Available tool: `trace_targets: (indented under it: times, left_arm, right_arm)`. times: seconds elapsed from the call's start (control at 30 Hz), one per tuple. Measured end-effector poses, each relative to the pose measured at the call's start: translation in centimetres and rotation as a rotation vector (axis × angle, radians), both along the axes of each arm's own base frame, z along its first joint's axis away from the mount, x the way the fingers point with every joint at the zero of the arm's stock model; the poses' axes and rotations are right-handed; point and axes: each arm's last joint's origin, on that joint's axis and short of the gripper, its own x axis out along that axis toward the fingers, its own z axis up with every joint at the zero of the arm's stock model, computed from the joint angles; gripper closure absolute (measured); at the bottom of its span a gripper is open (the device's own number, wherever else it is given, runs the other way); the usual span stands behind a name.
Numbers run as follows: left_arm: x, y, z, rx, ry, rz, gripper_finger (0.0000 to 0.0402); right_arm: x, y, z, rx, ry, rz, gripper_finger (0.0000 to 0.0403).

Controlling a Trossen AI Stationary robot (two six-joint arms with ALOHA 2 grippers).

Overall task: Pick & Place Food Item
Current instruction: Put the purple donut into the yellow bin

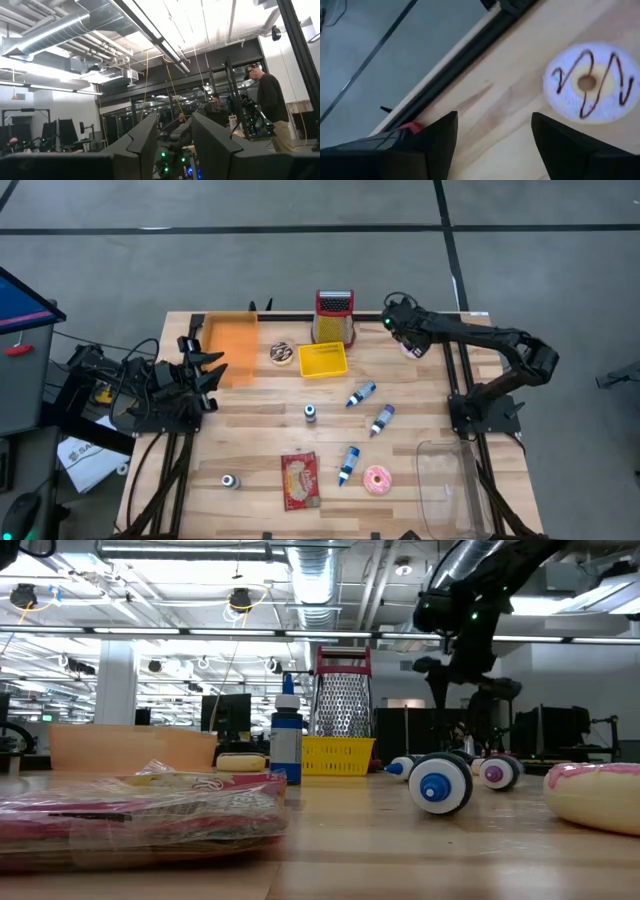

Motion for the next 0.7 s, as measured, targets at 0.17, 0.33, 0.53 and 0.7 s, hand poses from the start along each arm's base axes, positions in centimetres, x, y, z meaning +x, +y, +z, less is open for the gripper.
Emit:
trace_targets:
  times: [0.17,0.33,0.53,0.7]
  left_arm:
    - [0.0,0.0,0.0,-0.01,-0.004,-0.011,0.0285]
    - [-0.1,-0.3,0.0,-0.019,-0.006,-0.041,0.0285]
    - [-0.1,-0.5,0.0,-0.019,-0.006,-0.061,0.0285]
    - [-0.2,-0.7,0.0,-0.021,-0.005,-0.077,0.0285]
  right_arm:
    - [1.7,-1.1,-4.0,0.101,-0.027,-0.09,0.0157]
    - [3.6,-2.9,-5.9,0.196,-0.005,-0.097,0.0167]
    - [4.5,-4.0,-4.4,0.295,0.209,-0.129,0.0191]
    - [4.1,-4.8,-1.6,0.351,0.361,-0.081,0.0201]
